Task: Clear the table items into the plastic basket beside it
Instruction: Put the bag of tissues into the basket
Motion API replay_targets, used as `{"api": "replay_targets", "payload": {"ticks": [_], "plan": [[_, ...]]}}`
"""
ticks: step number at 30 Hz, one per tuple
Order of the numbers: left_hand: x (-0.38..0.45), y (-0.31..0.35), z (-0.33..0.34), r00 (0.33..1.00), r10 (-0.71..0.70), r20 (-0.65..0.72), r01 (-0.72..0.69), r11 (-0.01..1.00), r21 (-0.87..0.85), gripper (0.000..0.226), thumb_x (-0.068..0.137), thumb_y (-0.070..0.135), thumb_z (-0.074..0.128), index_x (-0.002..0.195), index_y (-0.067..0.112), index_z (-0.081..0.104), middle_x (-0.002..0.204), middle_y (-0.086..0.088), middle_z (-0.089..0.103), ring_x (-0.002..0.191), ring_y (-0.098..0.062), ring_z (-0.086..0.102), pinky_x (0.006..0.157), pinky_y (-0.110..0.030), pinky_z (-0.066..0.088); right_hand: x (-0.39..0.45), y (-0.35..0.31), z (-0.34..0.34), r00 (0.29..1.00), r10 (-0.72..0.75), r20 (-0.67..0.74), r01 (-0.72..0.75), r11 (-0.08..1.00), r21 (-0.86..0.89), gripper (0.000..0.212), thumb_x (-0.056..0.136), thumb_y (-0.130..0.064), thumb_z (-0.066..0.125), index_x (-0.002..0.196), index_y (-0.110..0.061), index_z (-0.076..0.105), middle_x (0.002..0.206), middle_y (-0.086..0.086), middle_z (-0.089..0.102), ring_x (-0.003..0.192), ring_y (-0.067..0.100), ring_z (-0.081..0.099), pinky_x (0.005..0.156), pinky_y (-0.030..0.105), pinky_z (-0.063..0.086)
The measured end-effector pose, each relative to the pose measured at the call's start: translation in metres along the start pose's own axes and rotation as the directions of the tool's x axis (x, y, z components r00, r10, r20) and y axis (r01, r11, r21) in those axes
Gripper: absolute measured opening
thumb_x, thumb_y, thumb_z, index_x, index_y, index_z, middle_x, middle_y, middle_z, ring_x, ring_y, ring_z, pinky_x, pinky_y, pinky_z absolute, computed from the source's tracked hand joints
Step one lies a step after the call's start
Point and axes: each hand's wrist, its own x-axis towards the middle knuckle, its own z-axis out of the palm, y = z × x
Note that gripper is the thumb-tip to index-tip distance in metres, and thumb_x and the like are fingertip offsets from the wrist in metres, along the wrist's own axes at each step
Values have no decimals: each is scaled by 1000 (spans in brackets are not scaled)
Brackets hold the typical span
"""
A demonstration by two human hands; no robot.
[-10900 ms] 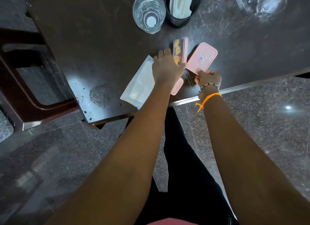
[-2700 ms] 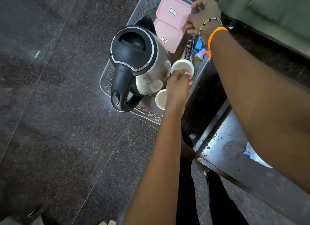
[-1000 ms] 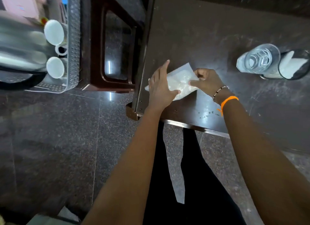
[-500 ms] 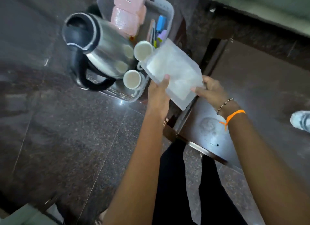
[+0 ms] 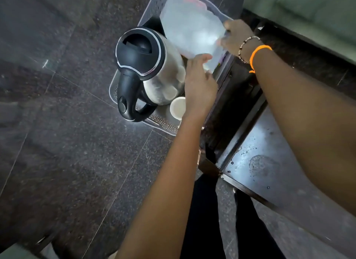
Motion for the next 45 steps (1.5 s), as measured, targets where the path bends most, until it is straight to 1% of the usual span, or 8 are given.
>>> {"api": "replay_targets", "payload": {"ticks": [5,11,15,20,26,34,37,45], "plan": [[40,4,8,986,55,156,-128,848,514,72,78,-12,38,143,17,31,158,-12,11,146,-36,7,117,-42,18,4,0,5,993,22,-115,-58,944,-324,27,88,-9,47,114,-4,53,123,22,55,126,37,34,104,45,31],[70,0,11,973,-26,230,-135,743,656,79,80,-16,24,147,24,20,160,-10,-12,144,-43,-15,119,-48,2,-2,7,9,945,-147,-293,38,937,-348,56,73,9,47,125,-10,40,134,13,41,121,34,39,99,39,36],[73,-3,15,966,-37,258,-152,724,673,61,86,-6,31,141,22,31,160,-9,-12,145,-41,-13,120,-48,5,-12,15,16,957,-279,-85,251,936,-247,57,75,9,46,129,-7,45,135,18,40,127,32,38,105,35,34],[78,0,15,958,-72,278,-137,736,663,67,87,-5,43,145,21,23,160,-8,-14,145,-42,-12,119,-48,10,-7,17,18,971,-233,57,239,910,-338,66,81,3,49,142,-13,30,147,13,30,139,31,24,112,42,30],[71,6,12,974,-15,227,-129,784,608,65,86,-10,38,146,13,26,160,-11,9,148,-34,0,120,-40,13,-17,15,0,974,-197,-110,177,969,-171,54,85,3,45,136,-16,44,147,8,40,136,22,36,113,26,23],[1,17,36,984,63,165,-93,979,181,46,82,-10,43,124,3,53,124,-17,56,117,-27,53,99,-27,36,-80,54,-19,985,-11,-171,51,972,230,40,82,10,45,113,-5,65,115,14,68,100,19,66,92,14,46],[-39,16,63,974,9,226,-31,995,97,40,83,-9,43,119,1,57,114,-17,62,106,-26,59,96,-29,44,-135,91,-18,988,64,-143,-15,947,320,36,81,9,52,110,-6,66,110,12,69,70,-17,58,70,-8,38],[-171,6,168,841,-80,536,-65,967,245,32,85,-4,49,113,5,63,104,-16,65,95,-25,63,85,-20,43,-293,242,1,926,375,-50,-304,816,492,31,80,12,50,103,0,67,89,6,64,57,-23,53,60,-4,39]]}}
